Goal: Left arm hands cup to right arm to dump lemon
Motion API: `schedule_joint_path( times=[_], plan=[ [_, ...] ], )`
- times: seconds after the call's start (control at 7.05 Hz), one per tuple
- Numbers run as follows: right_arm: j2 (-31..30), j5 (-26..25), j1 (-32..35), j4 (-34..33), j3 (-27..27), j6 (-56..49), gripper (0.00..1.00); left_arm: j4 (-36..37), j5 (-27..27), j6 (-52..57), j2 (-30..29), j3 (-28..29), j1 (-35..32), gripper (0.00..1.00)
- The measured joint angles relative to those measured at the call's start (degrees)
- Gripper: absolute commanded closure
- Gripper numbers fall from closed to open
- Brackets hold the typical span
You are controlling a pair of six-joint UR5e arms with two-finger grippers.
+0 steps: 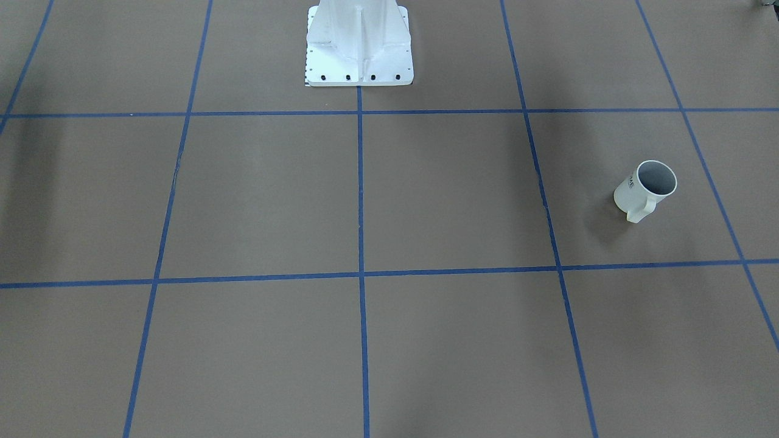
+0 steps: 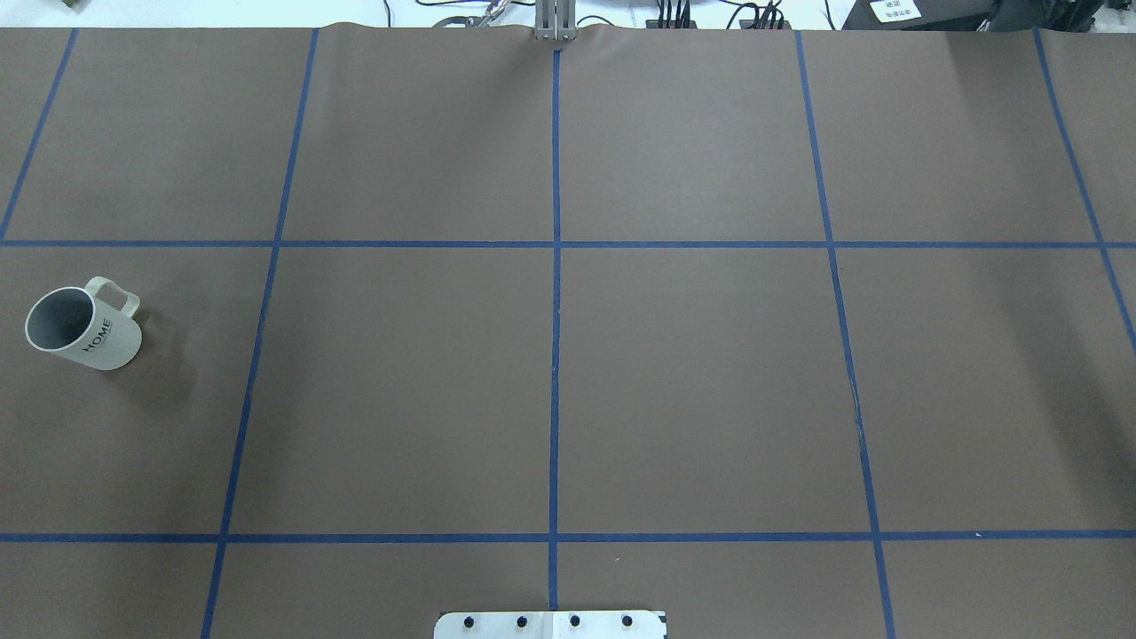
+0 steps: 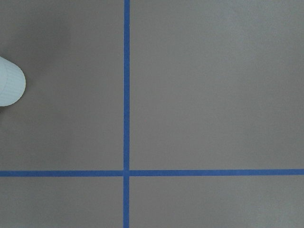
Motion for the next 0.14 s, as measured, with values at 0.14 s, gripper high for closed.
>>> schedule_joint_path(
  times=[0.14],
  plan=[
    [-0.01, 0.51, 0.00, 2.08, -0.35, 3.16, 0.00, -0.03, 0.00, 0.08, -0.02, -0.02, 0.00, 0.00]
  ],
)
